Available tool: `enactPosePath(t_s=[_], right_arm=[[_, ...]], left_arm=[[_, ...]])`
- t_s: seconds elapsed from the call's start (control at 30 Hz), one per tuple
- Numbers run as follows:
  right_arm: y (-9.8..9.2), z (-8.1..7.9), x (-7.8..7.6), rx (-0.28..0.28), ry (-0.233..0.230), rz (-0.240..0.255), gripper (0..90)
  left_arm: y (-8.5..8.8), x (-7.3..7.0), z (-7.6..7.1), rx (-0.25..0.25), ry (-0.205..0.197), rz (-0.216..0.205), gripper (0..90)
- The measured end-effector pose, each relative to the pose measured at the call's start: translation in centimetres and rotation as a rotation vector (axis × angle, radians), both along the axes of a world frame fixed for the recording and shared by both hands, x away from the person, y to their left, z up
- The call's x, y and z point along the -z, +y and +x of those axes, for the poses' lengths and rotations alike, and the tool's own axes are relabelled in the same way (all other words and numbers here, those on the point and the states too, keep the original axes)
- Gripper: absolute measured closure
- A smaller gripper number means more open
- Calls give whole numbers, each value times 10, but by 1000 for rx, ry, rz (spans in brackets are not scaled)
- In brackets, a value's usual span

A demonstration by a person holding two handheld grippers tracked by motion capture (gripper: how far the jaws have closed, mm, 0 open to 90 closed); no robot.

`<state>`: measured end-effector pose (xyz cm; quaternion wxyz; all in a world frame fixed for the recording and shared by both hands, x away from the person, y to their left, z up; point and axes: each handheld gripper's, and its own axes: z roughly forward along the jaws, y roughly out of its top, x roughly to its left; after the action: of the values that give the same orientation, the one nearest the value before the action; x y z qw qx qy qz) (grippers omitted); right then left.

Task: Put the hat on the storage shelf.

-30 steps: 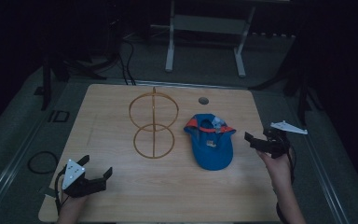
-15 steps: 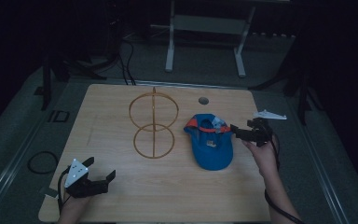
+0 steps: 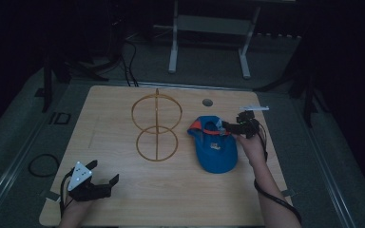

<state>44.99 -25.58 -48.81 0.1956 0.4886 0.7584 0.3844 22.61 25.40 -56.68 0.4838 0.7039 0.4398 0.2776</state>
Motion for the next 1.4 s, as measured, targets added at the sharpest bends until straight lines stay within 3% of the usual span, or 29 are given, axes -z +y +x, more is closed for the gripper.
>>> enactPosePath(t_s=[0.27, 0.47, 0.67, 0.93, 1.03, 1.07, 1.13, 1.4], right_arm=[[15, 26, 20, 0, 46, -14, 264], [27, 40, 36, 12, 70, -79, 263], [35, 45, 52, 9, 102, -110, 263], [43, 48, 63, -54, 136, -219, 276], [41, 49, 64, -55, 144, -194, 293], [41, 48, 64, -55, 142, -195, 316], [40, 47, 62, -53, 137, -194, 449], [44, 43, 61, -91, 119, -217, 695]], left_arm=[[1, 1, 1, 2, 7, -6, 20], [4, 0, 1, 1, 9, -17, 20], [5, 1, 1, 10, 19, -20, 24], [5, 1, 1, 17, 19, -31, 24], [6, 1, 1, 13, 19, -31, 24], [6, 1, 2, 11, 18, -28, 24], [6, 1, 2, 17, 23, -29, 24], [4, 2, 3, 24, 29, -24, 24]])
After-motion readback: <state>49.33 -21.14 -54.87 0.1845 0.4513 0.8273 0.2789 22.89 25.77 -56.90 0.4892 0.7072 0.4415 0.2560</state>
